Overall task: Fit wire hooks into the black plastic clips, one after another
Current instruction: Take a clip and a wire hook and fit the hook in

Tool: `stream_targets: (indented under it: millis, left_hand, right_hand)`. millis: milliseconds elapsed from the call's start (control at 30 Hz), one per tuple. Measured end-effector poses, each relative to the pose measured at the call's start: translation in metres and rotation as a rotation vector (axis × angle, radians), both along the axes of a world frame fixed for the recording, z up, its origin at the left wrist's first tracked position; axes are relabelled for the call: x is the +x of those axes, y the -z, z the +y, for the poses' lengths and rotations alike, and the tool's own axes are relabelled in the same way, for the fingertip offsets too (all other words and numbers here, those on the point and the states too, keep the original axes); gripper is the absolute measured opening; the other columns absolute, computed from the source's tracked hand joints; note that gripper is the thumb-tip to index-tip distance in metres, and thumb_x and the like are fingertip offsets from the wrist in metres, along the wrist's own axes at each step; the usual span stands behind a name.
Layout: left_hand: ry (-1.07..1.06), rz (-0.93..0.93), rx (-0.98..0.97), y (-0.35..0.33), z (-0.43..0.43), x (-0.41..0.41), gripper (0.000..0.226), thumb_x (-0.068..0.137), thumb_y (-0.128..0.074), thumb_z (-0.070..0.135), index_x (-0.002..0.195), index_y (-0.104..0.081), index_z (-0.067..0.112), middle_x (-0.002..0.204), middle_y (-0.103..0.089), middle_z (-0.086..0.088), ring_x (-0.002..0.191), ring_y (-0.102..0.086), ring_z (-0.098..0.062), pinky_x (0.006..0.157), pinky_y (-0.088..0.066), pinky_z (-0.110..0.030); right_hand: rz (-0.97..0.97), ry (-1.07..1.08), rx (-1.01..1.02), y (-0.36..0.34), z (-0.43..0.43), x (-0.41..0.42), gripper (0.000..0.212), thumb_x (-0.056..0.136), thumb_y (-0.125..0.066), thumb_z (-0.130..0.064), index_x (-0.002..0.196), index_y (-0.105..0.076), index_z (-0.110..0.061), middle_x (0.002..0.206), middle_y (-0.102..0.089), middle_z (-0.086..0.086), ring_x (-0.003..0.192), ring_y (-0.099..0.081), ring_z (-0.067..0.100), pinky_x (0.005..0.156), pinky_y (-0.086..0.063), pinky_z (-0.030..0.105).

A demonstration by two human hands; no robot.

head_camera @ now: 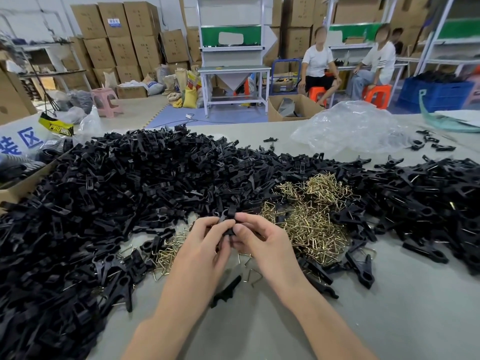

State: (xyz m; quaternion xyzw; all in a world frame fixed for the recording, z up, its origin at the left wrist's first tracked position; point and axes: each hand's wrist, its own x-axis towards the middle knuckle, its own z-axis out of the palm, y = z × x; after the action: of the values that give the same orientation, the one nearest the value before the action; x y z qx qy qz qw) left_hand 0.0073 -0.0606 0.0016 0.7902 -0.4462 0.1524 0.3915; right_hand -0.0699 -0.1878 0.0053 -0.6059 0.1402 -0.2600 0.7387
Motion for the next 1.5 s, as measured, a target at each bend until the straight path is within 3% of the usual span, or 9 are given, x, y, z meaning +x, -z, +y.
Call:
stream_targets:
  millis: [133, 300, 433, 533, 633, 733, 933, 1067, 1500]
  left_hand:
    - [-0.014, 0.069, -0.021, -0.003, 0.0047, 0.0015, 0.035, 0.099, -0.046, 0.041, 0.13, -0.06, 0.03, 0.122, -0.05, 0.017, 0.105, -0.054, 0.003, 0.087, -0.041, -0.009]
    - [-0.042, 0.094, -0.083, -0.0073, 0.0067, 0.003, 0.029, 0.1, -0.048, 0.023, 0.123, -0.067, 0.024, 0.109, -0.055, 0.015, 0.093, -0.057, -0.003, 0.081, -0.04, -0.005]
    - [-0.024, 0.081, -0.058, -0.0079, 0.0088, 0.0, 0.033, 0.097, -0.048, 0.018, 0.124, -0.063, 0.029, 0.101, -0.053, 0.019, 0.082, -0.056, -0.008, 0.072, -0.042, -0.009]
    - [-0.048, 0.094, -0.021, -0.0047, 0.0076, 0.0014, 0.037, 0.098, -0.052, 0.015, 0.131, -0.06, 0.028, 0.1, -0.054, 0.019, 0.086, -0.057, -0.009, 0.074, -0.045, -0.016]
    - [-0.064, 0.124, -0.001, -0.0036, 0.0063, 0.001, 0.038, 0.097, -0.055, 0.017, 0.134, -0.058, 0.027, 0.106, -0.052, 0.03, 0.098, -0.055, 0.007, 0.08, -0.041, -0.005]
    - [-0.074, 0.128, -0.013, -0.0042, 0.0056, -0.0002, 0.033, 0.097, -0.053, 0.023, 0.129, -0.06, 0.026, 0.107, -0.051, 0.033, 0.097, -0.055, 0.012, 0.079, -0.037, 0.0]
    - [-0.063, 0.144, -0.038, -0.0015, 0.0051, -0.0004, 0.026, 0.095, -0.047, 0.03, 0.118, -0.061, 0.029, 0.099, -0.05, 0.023, 0.084, -0.06, -0.006, 0.07, -0.047, -0.018]
    - [-0.058, 0.163, -0.047, -0.0022, 0.0044, -0.0003, 0.025, 0.095, -0.05, 0.031, 0.116, -0.062, 0.029, 0.099, -0.051, 0.024, 0.088, -0.06, -0.003, 0.073, -0.042, -0.007]
    - [0.024, 0.199, -0.096, -0.0069, 0.0017, -0.0044, 0.026, 0.094, -0.062, 0.028, 0.112, -0.06, 0.046, 0.101, -0.053, 0.025, 0.092, -0.06, -0.002, 0.079, -0.044, -0.008]
  right_hand:
    - [0.008, 0.026, -0.027, -0.0002, -0.0028, 0.0002, 0.022, 0.097, -0.065, -0.007, 0.111, -0.074, -0.022, 0.103, -0.076, 0.006, 0.088, -0.074, 0.014, 0.079, -0.057, 0.021]
    - [0.01, 0.033, -0.042, 0.0001, -0.0067, -0.0024, 0.024, 0.096, -0.067, -0.01, 0.11, -0.075, -0.028, 0.105, -0.072, 0.007, 0.085, -0.07, 0.006, 0.076, -0.057, 0.02]
    - [0.034, 0.022, -0.134, 0.0013, -0.0042, -0.0033, 0.03, 0.094, -0.07, -0.01, 0.109, -0.073, -0.035, 0.096, -0.072, -0.007, 0.082, -0.067, 0.006, 0.071, -0.057, 0.023]
    - [0.079, 0.043, -0.278, 0.0042, -0.0008, -0.0029, 0.034, 0.093, -0.07, -0.011, 0.112, -0.071, -0.039, 0.098, -0.071, -0.013, 0.09, -0.066, 0.004, 0.082, -0.057, 0.025]
    - [0.112, 0.054, -0.349, 0.0061, 0.001, -0.0029, 0.035, 0.094, -0.07, -0.013, 0.114, -0.069, -0.042, 0.101, -0.069, -0.014, 0.1, -0.065, 0.007, 0.091, -0.055, 0.029]
    - [0.105, 0.069, -0.339, 0.0057, -0.0002, -0.0039, 0.037, 0.095, -0.069, -0.012, 0.114, -0.068, -0.043, 0.102, -0.068, -0.017, 0.1, -0.065, 0.005, 0.087, -0.052, 0.02]
    - [0.055, 0.071, -0.293, 0.0002, -0.0019, -0.004, 0.043, 0.095, -0.067, -0.005, 0.118, -0.064, -0.041, 0.104, -0.072, -0.015, 0.1, -0.067, 0.0, 0.086, -0.049, 0.011]
    - [0.037, 0.057, -0.296, -0.0019, -0.0021, -0.0048, 0.046, 0.095, -0.066, -0.003, 0.123, -0.062, -0.039, 0.106, -0.073, -0.015, 0.104, -0.066, -0.001, 0.088, -0.048, 0.009]
    - [0.002, -0.007, -0.248, -0.002, 0.0001, -0.0068, 0.048, 0.097, -0.063, -0.001, 0.128, -0.061, -0.037, 0.109, -0.07, -0.001, 0.105, -0.069, 0.008, 0.09, -0.053, 0.018]
